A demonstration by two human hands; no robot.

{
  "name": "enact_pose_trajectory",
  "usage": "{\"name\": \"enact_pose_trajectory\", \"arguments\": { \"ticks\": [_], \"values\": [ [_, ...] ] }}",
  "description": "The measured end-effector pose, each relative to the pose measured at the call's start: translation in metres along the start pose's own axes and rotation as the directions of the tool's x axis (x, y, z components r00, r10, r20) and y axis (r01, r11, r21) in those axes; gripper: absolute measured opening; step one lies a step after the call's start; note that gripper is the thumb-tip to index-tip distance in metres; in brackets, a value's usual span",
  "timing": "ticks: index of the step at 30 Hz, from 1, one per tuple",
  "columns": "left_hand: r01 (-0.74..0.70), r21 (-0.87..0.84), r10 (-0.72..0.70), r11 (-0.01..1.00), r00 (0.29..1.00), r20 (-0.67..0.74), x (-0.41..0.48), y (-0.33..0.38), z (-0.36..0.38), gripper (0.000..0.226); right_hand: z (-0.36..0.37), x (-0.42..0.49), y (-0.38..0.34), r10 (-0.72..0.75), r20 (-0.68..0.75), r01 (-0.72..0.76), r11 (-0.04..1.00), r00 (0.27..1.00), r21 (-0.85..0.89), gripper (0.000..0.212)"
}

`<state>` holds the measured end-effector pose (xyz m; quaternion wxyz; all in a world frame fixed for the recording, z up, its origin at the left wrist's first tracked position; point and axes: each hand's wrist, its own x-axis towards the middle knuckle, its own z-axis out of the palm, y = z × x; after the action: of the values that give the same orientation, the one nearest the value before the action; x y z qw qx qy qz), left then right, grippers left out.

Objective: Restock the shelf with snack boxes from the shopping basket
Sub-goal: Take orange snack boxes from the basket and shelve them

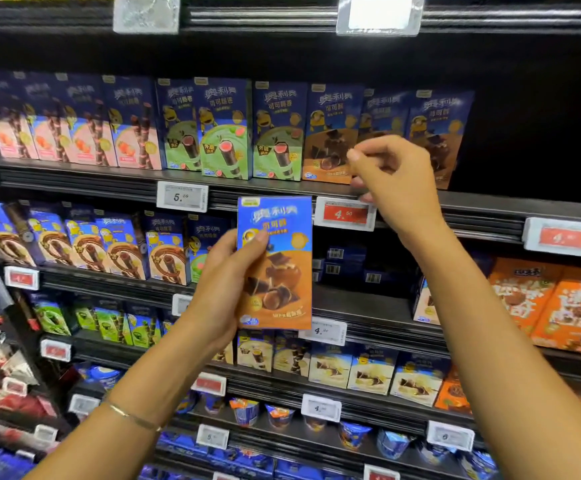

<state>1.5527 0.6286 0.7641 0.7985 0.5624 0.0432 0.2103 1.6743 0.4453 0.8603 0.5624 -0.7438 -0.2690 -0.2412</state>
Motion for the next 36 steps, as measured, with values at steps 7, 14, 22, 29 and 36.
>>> {"name": "enact_pose_trajectory", "arguments": {
  "ticks": [7, 14, 22, 29, 36],
  "values": [
    [-0.191, 0.026, 0.188, 0.981, 0.976, 0.108, 0.039, 0.047, 0.059, 0.037, -0.018, -0.025, -0.019, 0.097, 0.322, -0.139, 0.984, 0.942, 0.109, 0.044],
    [-0.383, 0.082, 0.366, 0.920, 0.915, 0.168, 0.088, 0.062, 0.112, 0.027, -0.035, 0.007, -0.018, 0.093, 0.095, -0.104, 0.988, 0.991, 0.118, 0.032],
    [-0.519, 0.842, 0.592, -0.146, 0.636, 0.494, 0.147, 0.085, 0.097, 0.061, -0.058, 0.049, 0.025, 0.133, -0.284, -0.191, 0.963, 0.950, -0.190, 0.043],
    [-0.368, 0.828, 0.469, -0.423, 0.693, 0.548, 0.162, 0.091, 0.113, 0.072, -0.043, 0.066, 0.036, 0.094, -0.301, -0.215, 0.892, 0.949, -0.398, 0.032],
    [-0.331, 0.809, 0.386, -0.485, 0.750, 0.538, 0.175, 0.092, 0.119, 0.081, -0.031, 0.074, 0.040, 0.101, -0.318, -0.250, 0.844, 0.943, -0.475, 0.022]
  ]
}}
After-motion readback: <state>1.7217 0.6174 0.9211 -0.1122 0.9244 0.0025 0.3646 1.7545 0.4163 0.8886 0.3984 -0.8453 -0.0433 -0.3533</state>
